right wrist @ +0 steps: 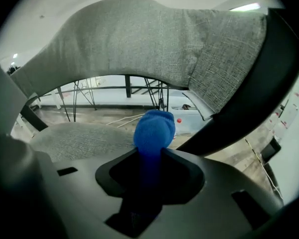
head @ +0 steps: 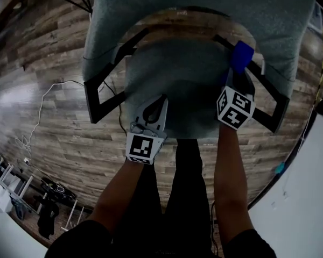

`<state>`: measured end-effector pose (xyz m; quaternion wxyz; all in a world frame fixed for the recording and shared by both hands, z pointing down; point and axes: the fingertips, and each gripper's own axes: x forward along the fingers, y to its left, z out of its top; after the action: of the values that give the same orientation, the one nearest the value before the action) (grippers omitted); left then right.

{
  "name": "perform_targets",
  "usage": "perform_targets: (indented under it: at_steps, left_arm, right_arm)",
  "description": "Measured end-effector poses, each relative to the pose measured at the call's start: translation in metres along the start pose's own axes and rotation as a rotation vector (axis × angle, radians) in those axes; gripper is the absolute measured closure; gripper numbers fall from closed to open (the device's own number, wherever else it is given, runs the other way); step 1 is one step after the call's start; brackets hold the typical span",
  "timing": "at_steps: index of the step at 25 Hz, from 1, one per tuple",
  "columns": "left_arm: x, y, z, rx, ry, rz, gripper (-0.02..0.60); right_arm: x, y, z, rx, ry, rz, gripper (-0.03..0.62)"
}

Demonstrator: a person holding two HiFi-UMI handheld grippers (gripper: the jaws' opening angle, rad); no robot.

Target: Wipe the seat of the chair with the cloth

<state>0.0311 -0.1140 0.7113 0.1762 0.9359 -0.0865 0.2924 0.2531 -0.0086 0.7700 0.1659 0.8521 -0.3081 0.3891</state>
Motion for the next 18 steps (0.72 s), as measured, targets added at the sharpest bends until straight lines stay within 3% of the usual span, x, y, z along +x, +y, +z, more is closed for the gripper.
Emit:
perform_targets:
  at_steps: [7, 18]
  left_arm:
    - [-0.013, 0.017, -0.006, -0.003, -0.003, 0.01, 0.58]
    - [-0.035, 0.022, -0.019, -0.061, -0.026, 0.039, 0.58]
  right_arm:
    - [-0.012, 0.008, 0.007, -0.08, -0.102, -0.032, 0.474]
    - [-0.044, 0.129, 0.0, -0.183, -0.098, 0.192, 0.474]
